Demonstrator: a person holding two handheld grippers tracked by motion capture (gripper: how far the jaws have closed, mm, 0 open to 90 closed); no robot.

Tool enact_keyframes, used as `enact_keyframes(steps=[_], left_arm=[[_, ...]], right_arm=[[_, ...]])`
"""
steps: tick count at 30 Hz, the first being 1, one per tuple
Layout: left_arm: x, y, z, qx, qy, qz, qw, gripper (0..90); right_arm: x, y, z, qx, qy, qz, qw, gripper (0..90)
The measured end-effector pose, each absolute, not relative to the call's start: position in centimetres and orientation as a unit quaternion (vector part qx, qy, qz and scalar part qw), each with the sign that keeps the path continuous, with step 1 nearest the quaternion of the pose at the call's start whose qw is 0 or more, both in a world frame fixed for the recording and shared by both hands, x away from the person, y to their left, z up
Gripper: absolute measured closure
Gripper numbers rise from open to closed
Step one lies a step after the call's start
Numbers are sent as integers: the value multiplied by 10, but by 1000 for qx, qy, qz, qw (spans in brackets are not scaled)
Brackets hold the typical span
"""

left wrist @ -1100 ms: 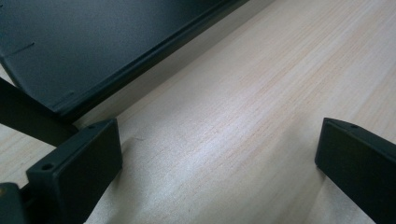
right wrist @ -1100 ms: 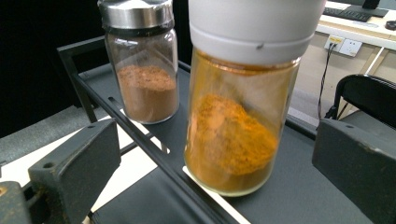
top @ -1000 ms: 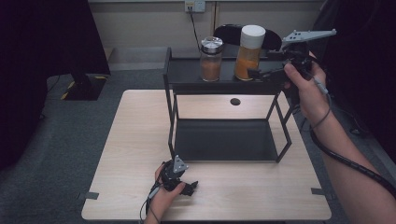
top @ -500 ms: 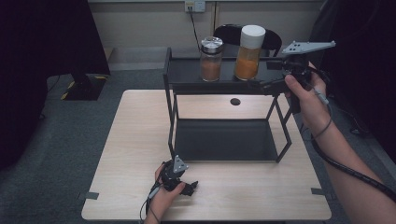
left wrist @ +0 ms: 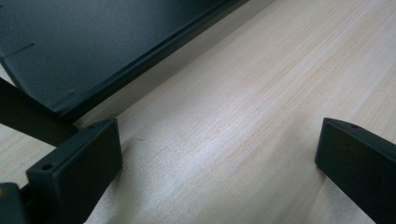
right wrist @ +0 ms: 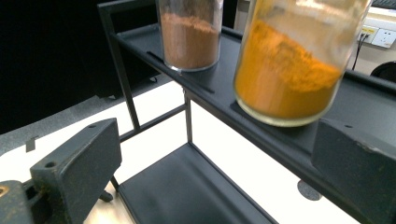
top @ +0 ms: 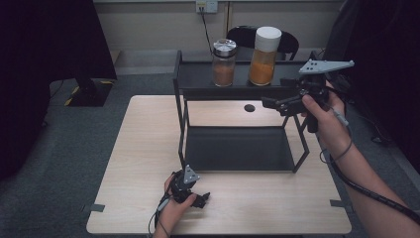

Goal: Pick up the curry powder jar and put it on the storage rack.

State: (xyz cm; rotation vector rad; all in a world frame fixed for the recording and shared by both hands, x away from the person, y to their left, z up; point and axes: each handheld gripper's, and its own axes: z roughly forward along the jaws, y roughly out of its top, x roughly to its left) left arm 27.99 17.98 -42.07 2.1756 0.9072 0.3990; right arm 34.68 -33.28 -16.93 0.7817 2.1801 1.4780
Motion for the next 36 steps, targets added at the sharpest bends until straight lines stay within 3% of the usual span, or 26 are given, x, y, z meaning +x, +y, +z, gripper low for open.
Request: enact_keyframes(steps=[36], left_arm=[[280, 180, -421, 846, 353, 155, 367, 0]], right_arm=[[341, -333, -239, 259, 790, 541, 128, 14]])
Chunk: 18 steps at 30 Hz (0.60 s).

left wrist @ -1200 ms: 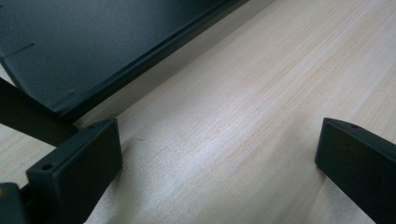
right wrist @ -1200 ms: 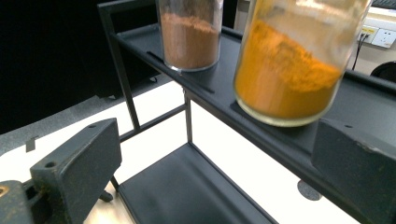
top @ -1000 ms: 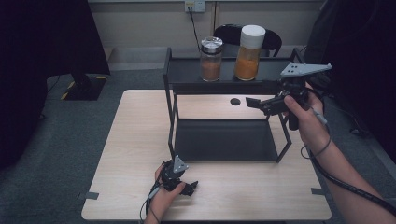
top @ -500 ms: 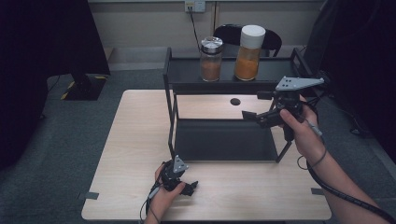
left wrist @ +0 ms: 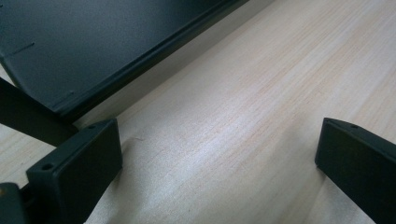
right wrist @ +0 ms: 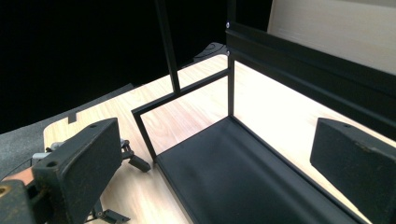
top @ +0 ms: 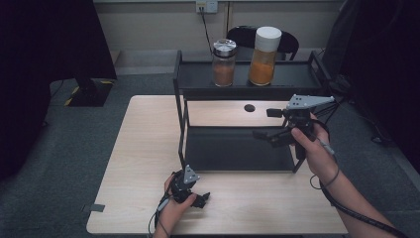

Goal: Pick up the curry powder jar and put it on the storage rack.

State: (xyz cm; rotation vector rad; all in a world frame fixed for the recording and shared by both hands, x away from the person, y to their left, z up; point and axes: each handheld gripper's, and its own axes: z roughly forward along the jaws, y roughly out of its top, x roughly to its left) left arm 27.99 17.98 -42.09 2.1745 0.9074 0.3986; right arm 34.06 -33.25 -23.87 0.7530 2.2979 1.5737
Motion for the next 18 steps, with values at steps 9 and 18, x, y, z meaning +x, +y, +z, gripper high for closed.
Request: enact_keyframes(steps=[9, 18], left_arm=[[280, 180, -421, 846, 353, 155, 367, 0], [280, 180, -421, 846, 353, 155, 367, 0]], right_arm=[[339, -334, -262, 261, 791, 541, 116, 14], [335, -336, -283, 257, 796, 535, 114, 14]])
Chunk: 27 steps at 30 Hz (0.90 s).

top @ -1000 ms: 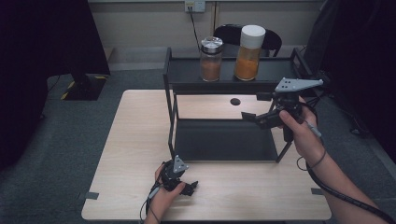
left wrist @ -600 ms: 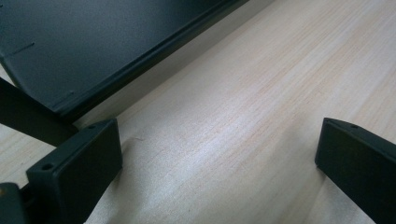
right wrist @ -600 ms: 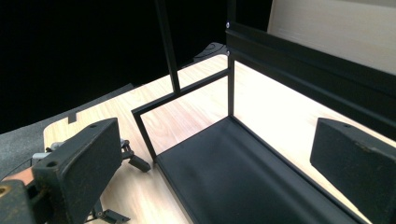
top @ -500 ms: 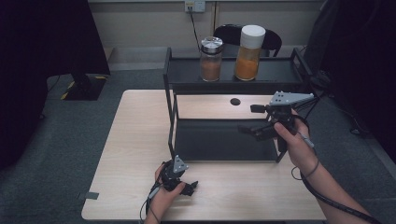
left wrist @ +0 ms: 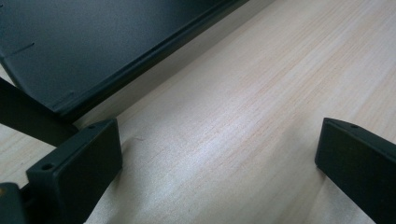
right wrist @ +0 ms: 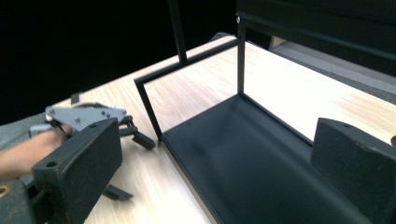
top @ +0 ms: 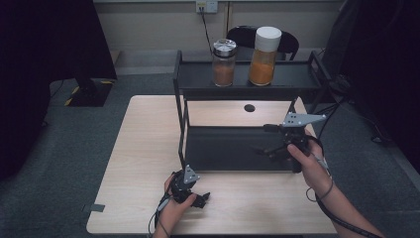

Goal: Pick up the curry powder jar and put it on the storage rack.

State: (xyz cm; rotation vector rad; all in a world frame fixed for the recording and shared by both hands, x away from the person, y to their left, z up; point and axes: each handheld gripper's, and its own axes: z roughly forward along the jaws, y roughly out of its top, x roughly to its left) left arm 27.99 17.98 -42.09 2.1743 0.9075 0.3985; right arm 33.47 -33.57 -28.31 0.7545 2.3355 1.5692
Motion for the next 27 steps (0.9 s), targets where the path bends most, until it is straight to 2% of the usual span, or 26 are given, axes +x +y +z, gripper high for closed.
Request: enact_keyframes(steps=[27], left_arm=[[279, 180, -421, 846, 354, 155, 367, 0]], right_arm=[[321, -343, -374, 245, 827, 500, 73, 13]])
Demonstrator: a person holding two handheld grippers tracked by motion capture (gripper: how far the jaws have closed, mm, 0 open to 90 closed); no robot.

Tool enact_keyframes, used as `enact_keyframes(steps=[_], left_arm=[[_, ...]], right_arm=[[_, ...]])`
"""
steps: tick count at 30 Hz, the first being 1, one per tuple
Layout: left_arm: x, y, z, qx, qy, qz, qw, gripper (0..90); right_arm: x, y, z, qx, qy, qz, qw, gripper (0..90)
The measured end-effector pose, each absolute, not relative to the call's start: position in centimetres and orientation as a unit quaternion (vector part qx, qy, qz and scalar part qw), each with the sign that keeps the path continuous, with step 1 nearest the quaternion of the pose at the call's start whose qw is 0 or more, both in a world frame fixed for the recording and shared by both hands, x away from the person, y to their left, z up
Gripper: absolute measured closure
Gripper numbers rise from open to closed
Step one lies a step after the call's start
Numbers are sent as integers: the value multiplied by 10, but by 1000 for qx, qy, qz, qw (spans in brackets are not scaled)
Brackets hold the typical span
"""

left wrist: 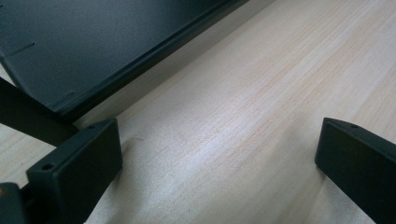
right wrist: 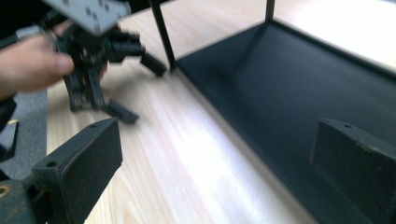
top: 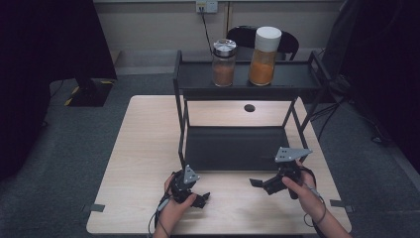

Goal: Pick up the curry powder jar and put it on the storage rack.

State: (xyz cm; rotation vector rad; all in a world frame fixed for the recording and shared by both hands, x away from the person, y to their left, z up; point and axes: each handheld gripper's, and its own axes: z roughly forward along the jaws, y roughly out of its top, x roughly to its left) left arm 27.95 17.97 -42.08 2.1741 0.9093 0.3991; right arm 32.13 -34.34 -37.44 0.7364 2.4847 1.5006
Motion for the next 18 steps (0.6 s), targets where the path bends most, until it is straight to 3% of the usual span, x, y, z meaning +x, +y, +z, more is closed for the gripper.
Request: enact_keyframes(steps=[18], left_arm=[[279, 180, -421, 846, 354, 155, 367, 0]], right_arm=[[306, -338, -422, 256, 863, 428, 77, 14]])
